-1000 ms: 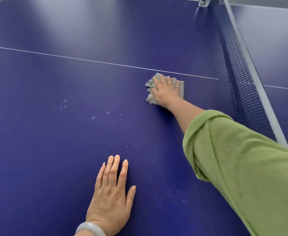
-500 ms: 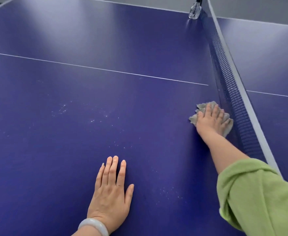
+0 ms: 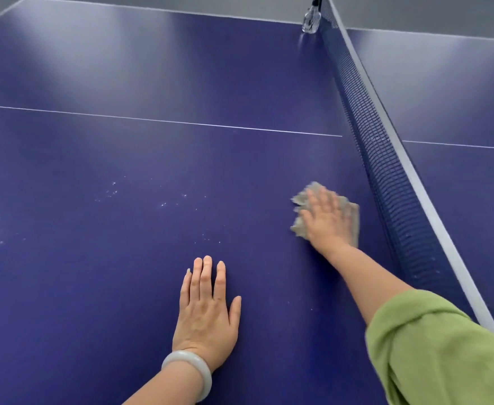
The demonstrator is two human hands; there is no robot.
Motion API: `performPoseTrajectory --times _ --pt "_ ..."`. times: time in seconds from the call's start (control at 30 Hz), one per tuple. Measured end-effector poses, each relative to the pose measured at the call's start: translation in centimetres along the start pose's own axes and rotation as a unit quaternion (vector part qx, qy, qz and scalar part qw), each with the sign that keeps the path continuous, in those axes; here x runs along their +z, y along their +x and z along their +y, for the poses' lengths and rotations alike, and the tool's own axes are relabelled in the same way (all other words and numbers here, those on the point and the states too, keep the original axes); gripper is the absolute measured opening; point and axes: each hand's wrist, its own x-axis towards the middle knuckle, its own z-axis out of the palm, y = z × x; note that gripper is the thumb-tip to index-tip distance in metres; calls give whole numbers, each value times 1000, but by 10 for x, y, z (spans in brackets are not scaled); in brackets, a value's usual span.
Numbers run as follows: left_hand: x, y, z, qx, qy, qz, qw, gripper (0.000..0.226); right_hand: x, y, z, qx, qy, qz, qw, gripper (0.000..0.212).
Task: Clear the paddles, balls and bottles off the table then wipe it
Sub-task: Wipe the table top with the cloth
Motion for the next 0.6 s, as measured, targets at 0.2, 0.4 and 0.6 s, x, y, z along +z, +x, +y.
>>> performPoseTrajectory --times 0.2,0.4,0.6 --pt "1 0 -1 12 1 4 1000 68 18 -60 -21 87 27 26 996 58" --pt "2 -1 -2 14 -1 14 1000 69 27 -77 -43 -154 -14 -37 987 54" --pt "5 -1 -2 14 0 23 1000 70 34 -146 54 137 12 46 989 57"
